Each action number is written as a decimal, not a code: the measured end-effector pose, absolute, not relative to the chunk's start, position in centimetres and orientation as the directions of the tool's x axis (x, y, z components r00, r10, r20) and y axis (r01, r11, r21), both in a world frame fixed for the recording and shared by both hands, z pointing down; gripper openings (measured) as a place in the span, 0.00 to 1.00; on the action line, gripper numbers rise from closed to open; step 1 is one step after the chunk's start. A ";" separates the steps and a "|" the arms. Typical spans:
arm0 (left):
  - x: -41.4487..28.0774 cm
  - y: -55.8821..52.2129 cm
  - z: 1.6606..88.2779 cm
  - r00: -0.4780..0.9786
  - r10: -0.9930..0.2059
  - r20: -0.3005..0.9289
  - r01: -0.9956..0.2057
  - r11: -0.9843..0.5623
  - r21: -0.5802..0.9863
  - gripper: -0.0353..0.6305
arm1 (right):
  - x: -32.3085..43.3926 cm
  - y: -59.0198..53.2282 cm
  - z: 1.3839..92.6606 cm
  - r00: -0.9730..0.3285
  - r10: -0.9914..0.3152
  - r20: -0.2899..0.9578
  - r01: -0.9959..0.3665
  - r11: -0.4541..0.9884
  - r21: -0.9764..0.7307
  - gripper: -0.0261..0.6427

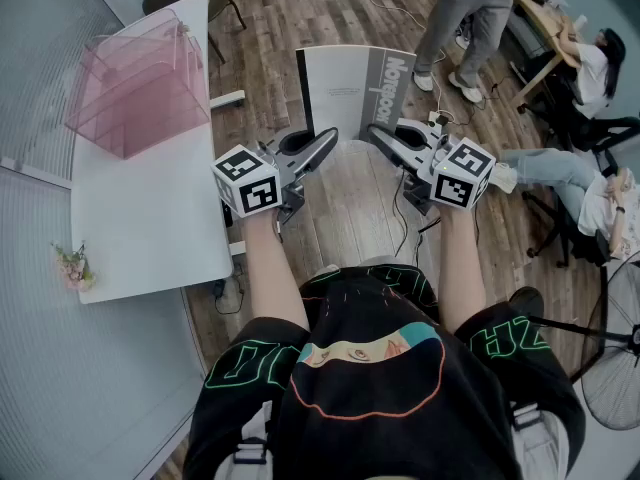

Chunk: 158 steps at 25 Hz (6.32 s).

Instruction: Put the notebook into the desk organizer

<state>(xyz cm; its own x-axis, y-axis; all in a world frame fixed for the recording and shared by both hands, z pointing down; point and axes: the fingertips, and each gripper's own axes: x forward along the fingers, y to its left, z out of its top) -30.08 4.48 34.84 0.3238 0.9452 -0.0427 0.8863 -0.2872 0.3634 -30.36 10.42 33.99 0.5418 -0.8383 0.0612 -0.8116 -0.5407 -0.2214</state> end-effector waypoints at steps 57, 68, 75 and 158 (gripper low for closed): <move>1.7 17.3 39.2 0.371 0.928 -0.028 0.767 -0.288 0.574 0.06 | 1.9 23.9 38.7 0.637 -0.770 0.041 -0.694 -0.596 -0.405 0.06; 10.1 22.9 39.5 0.351 0.936 0.020 0.757 -0.297 0.581 0.06 | 10.3 29.5 39.5 0.643 -0.765 0.005 -0.682 -0.576 -0.451 0.06; 12.8 24.2 39.6 0.318 0.948 0.000 0.773 -0.259 0.579 0.06 | 12.7 30.9 39.4 0.668 -0.744 0.016 -0.665 -0.606 -0.436 0.06; 0.5 -18.5 46.7 0.859 -0.511 0.012 -0.234 -0.372 0.898 0.06 | 8.1 -19.8 46.1 -0.804 -0.559 0.205 -0.567 0.615 -0.548 0.17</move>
